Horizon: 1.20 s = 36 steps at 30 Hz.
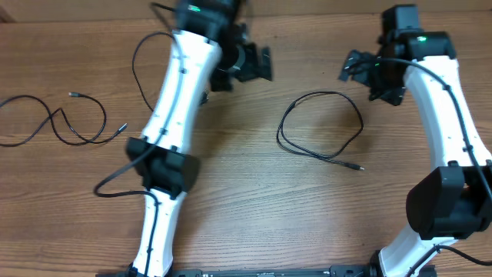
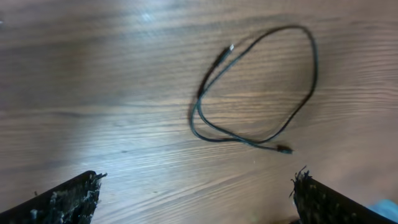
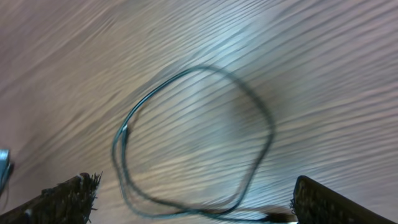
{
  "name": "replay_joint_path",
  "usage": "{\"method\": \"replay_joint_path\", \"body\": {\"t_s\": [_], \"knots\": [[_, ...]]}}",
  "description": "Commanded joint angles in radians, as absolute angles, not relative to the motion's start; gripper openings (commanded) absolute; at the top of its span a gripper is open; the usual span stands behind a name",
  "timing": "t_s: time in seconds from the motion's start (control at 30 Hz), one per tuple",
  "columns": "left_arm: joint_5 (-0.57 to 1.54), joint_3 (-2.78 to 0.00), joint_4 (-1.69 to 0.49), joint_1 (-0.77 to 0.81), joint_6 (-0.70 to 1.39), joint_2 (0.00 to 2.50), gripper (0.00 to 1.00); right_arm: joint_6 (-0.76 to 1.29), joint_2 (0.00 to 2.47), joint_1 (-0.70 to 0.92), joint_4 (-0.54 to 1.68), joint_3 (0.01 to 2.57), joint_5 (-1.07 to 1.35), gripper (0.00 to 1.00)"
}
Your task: Untangle cables
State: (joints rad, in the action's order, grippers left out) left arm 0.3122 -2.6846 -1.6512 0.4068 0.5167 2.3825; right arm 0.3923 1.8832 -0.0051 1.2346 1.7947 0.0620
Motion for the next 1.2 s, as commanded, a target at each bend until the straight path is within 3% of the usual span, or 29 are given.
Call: {"method": "replay_joint_path", "body": {"t_s": [0.0, 0.3, 0.4, 0.57, 0.9, 1.17], "knots": [[0.107, -2.615, -1.597, 0.534, 0.779, 2.37, 0.99, 0.4, 1.878, -0.058, 1.261, 1.813, 0.038, 1.0], [0.105, -2.366, -1.417, 0.694, 1.193, 2.372, 0.99, 0.401, 1.878, -0.125, 1.289, 1.813, 0.039, 1.0], [0.104, -2.301, -1.386, 0.708, 1.329, 2.374, 0.94, 0.4, 1.878, -0.126, 1.289, 1.813, 0.045, 1.0], [0.132, -2.17, -1.235, 0.709, 1.387, 2.374, 0.93, 0.4, 1.878, -0.126, 1.293, 1.813, 0.046, 1.0], [0.124, -2.013, -1.207, 0.716, 1.509, 2.375, 0.99, 0.4, 1.878, -0.126, 1.299, 1.813, 0.046, 1.0], [0.124, -1.887, -1.073, 0.741, 1.542, 2.375, 0.85, 0.4, 1.878, -0.126, 1.305, 1.813, 0.046, 1.0]]}}
